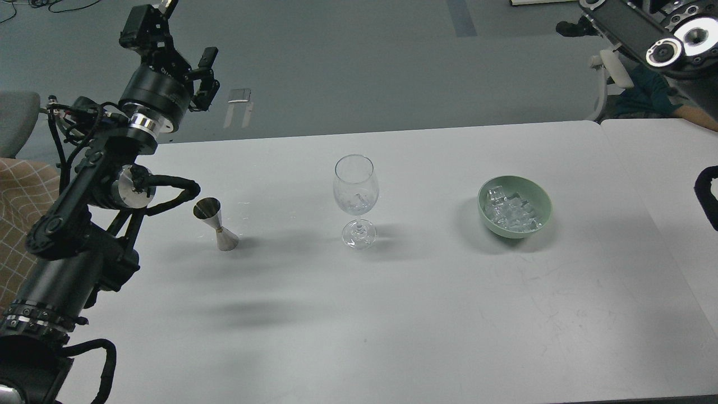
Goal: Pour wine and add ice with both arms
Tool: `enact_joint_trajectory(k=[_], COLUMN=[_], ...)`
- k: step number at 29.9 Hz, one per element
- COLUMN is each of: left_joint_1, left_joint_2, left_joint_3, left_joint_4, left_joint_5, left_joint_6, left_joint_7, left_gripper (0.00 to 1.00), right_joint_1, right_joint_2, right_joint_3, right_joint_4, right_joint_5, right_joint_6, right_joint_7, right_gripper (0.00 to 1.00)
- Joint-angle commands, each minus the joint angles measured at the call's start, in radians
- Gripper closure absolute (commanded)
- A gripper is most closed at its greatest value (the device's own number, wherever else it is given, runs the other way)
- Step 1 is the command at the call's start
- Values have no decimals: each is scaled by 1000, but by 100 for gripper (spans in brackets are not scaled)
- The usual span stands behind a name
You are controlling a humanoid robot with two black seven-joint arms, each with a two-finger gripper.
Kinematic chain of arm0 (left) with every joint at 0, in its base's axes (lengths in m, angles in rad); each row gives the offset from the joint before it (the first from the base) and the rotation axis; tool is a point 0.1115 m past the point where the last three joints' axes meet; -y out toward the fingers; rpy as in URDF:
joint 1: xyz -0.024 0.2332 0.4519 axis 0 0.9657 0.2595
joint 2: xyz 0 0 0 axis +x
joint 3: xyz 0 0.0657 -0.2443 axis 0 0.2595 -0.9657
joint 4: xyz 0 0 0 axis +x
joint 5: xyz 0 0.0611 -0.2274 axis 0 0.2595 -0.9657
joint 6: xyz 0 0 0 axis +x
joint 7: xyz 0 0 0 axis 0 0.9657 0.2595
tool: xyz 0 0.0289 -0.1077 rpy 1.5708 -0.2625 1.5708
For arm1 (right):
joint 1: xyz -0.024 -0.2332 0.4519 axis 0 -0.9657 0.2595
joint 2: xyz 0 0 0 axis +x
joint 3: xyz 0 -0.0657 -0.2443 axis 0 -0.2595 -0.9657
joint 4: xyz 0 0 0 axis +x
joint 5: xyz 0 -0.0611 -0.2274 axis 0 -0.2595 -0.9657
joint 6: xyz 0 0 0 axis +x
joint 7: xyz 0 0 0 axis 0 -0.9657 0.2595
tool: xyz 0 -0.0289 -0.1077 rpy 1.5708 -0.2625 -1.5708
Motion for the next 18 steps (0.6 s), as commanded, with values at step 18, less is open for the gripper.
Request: enact_joint_trajectory(k=[18], left_joint_1=[-74], left_joint_2=[-1], left_joint_3=[-43], left_joint_4=[51], left_joint_5=[-100], left_joint_6=[-101], left_joint_7=[19], left_gripper=[2], right_joint_1=[-359], right_joint_2=[-3], right_joint_3=[446], right_joint_4=[-10], right_joint_5=[639], right_joint_6=[303], right_joint_7=[28], right_gripper=[0])
